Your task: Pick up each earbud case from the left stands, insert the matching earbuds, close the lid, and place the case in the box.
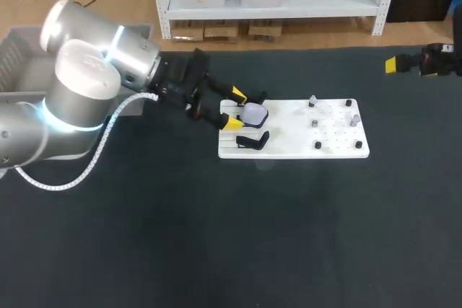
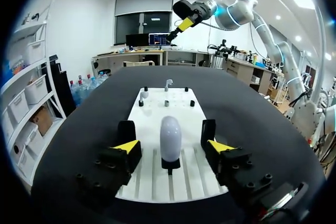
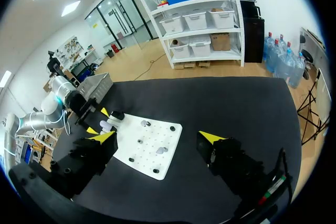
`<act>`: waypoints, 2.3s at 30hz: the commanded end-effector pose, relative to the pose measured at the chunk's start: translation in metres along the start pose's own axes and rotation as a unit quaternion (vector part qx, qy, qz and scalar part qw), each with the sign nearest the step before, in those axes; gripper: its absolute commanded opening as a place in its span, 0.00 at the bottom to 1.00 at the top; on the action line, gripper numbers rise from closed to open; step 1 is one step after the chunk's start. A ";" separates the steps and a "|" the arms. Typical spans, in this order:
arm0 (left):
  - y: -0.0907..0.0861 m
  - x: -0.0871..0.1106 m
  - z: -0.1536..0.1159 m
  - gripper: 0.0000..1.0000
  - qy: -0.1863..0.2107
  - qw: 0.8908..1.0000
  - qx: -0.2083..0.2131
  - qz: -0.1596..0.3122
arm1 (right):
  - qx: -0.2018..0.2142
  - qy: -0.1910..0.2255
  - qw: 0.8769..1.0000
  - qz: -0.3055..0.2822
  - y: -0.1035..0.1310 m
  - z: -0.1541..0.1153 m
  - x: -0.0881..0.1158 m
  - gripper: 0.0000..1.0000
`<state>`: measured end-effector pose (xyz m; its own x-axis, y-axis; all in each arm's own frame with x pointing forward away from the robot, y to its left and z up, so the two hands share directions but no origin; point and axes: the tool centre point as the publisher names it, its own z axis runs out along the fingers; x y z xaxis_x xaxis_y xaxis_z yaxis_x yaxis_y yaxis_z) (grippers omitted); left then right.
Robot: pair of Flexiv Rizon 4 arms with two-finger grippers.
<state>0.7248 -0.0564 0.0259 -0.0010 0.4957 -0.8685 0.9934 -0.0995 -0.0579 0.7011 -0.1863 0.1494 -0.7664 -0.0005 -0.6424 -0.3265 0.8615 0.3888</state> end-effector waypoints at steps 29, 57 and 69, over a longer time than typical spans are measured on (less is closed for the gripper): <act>0.002 0.001 0.015 0.54 0.001 1.000 -0.011 -0.008 | 0.001 0.000 1.000 0.000 0.000 0.000 0.000 1.00; 0.004 0.002 0.021 0.51 -0.004 1.000 -0.017 -0.011 | 0.001 0.000 1.000 0.000 0.000 0.000 0.000 1.00; 0.002 0.001 0.022 0.48 -0.003 1.000 -0.013 -0.007 | 0.001 0.000 1.000 0.000 0.000 0.000 0.000 1.00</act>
<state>0.7240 -0.0752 0.0147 -0.0173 0.4917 -0.8706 0.9959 -0.0691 -0.0588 0.7011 -0.1863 0.1494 -0.7664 -0.0005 -0.6424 -0.3265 0.8615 0.3888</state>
